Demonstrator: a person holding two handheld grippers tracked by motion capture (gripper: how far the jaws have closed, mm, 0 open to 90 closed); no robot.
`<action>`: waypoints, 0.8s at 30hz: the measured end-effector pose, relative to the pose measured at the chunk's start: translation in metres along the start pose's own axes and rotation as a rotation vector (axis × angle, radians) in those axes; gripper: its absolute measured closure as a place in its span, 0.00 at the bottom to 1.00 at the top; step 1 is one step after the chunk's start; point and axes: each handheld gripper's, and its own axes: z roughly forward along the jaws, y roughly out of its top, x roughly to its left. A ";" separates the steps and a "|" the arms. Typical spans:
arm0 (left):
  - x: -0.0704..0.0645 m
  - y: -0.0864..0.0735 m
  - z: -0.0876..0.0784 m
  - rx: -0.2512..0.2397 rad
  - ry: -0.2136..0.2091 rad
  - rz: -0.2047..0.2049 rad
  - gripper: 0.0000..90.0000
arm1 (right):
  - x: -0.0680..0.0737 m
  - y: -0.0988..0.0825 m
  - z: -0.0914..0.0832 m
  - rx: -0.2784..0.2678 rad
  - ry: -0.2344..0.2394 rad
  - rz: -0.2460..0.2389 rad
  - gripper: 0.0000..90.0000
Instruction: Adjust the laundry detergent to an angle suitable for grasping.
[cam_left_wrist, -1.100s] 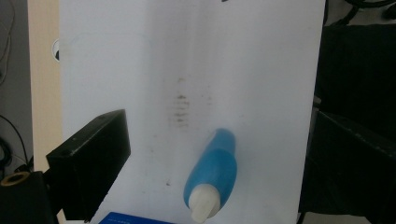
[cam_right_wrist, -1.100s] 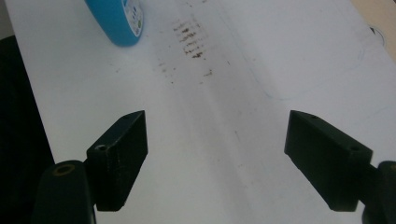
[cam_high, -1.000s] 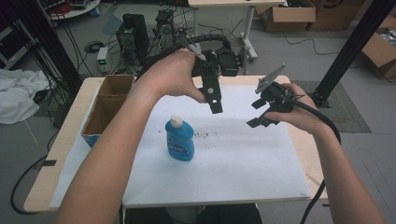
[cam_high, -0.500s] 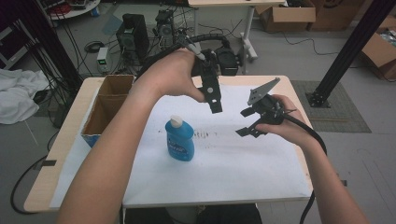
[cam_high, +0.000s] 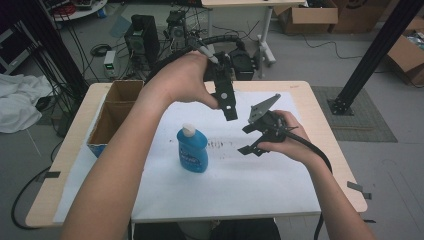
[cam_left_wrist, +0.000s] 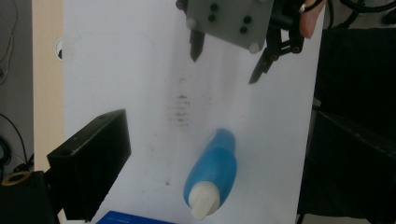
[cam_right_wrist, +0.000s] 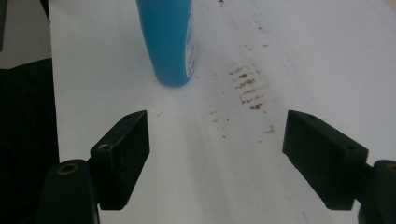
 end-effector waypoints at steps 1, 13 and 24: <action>0.000 0.000 0.000 0.002 0.000 0.001 0.08 | 0.001 0.002 0.002 -0.001 0.003 -0.004 0.26; -0.001 -0.001 0.000 0.004 -0.001 0.000 0.08 | 0.015 0.023 0.029 -0.005 0.047 -0.048 0.26; -0.002 -0.003 -0.001 0.002 -0.001 0.006 0.08 | 0.023 0.039 0.050 -0.005 0.068 -0.072 0.25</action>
